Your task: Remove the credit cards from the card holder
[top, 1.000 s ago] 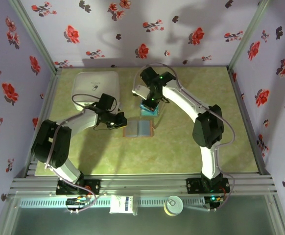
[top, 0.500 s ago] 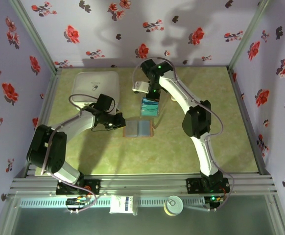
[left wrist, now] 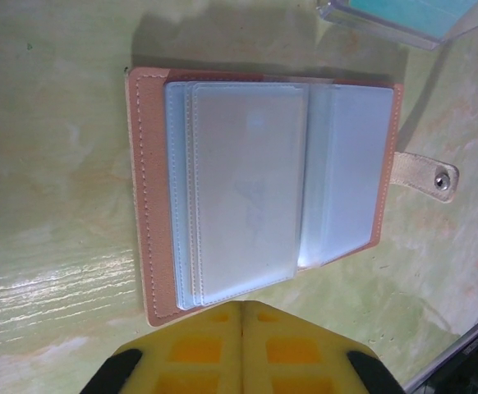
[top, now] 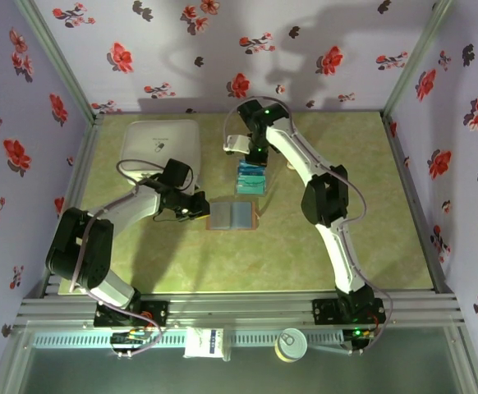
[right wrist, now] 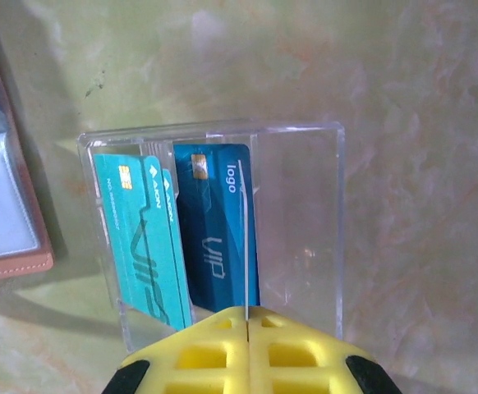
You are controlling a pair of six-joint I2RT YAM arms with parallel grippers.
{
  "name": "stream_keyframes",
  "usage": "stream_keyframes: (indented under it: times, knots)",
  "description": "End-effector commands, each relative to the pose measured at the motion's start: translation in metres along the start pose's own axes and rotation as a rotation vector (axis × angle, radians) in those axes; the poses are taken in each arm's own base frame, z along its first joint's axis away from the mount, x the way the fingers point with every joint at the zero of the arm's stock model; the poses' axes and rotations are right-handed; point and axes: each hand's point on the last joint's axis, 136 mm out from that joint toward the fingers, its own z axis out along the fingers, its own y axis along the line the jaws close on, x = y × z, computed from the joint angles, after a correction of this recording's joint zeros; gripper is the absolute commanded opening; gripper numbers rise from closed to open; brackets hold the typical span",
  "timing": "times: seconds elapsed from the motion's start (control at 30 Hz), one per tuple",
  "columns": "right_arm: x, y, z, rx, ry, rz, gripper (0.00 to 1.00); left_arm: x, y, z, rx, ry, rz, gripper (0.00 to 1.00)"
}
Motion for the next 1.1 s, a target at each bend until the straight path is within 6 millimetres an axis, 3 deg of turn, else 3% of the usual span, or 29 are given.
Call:
stream_keyframes:
  times: [0.0, 0.07, 0.13, 0.23, 0.57, 0.8, 1.07]
  knots:
    - [-0.004, -0.008, 0.007, 0.009, -0.023, -0.006, 0.0, -0.004, 0.002, -0.001, -0.02, 0.008, -0.008, 0.06]
    - [-0.002, -0.009, 0.012, 0.014, -0.009, 0.0, 0.0, -0.003, 0.004, 0.001, -0.027, 0.014, -0.005, 0.06]
    - [0.002, -0.013, 0.016, 0.032, 0.014, 0.009, 0.11, -0.002, 0.006, 0.003, -0.031, 0.022, -0.006, 0.06]
    - [0.004, -0.016, 0.013, 0.047, 0.023, 0.016, 0.19, -0.002, 0.007, 0.005, -0.034, 0.027, -0.006, 0.06]
    - [-0.003, -0.032, -0.028, 0.179, -0.075, 0.208, 0.24, -0.012, 0.006, 0.005, -0.038, 0.009, 0.016, 0.07]
    - [-0.008, -0.015, -0.042, 0.204, -0.192, 0.498, 0.28, -0.021, 0.007, 0.004, -0.037, -0.011, 0.021, 0.07]
    - [-0.022, 0.035, -0.041, 0.178, -0.388, 0.904, 0.28, -0.021, 0.011, 0.003, -0.034, -0.037, 0.004, 0.07]
